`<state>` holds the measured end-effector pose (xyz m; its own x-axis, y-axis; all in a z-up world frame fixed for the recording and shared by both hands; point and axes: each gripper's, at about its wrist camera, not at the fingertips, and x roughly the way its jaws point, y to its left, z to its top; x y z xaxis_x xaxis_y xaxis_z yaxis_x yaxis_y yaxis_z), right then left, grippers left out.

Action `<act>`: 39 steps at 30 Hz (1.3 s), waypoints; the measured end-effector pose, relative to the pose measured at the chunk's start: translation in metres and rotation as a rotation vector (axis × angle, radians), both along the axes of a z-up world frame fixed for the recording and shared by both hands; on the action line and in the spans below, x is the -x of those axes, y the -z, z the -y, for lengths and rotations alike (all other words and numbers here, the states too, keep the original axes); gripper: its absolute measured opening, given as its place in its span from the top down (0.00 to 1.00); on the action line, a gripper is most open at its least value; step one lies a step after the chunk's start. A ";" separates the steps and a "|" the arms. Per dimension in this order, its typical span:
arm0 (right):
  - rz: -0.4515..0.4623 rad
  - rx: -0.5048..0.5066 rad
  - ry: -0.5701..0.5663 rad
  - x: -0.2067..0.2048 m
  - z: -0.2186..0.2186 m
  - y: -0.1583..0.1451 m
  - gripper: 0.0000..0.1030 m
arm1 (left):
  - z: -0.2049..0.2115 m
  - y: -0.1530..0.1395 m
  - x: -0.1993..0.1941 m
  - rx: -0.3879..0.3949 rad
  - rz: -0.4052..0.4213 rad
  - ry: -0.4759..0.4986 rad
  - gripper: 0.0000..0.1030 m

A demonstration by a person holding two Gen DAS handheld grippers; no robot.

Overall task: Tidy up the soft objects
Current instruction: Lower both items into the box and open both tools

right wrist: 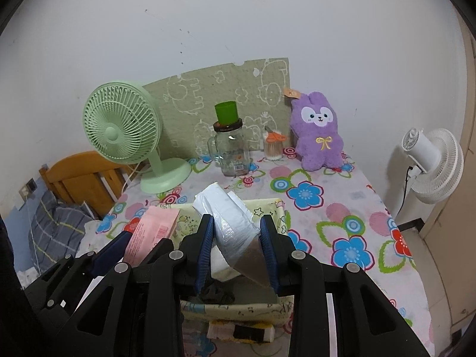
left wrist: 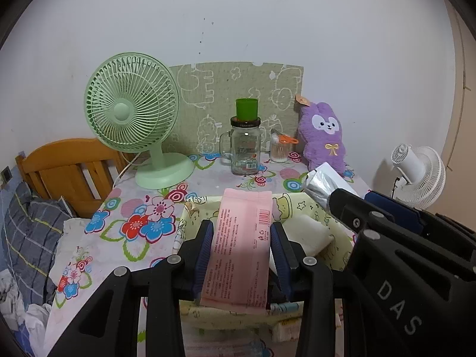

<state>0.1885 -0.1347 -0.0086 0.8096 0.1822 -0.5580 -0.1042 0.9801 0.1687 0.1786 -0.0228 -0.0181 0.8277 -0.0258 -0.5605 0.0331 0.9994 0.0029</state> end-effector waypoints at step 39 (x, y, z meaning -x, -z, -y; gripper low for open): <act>-0.144 0.006 -0.088 -0.060 -0.038 0.050 0.61 | -0.025 0.037 -0.040 0.014 -0.129 0.023 0.16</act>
<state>0.2490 -0.0963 -0.0582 0.7023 0.2452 -0.6683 -0.1646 0.9693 0.1826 0.2184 0.0023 -0.0555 0.7479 -0.0526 -0.6617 0.0550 0.9983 -0.0172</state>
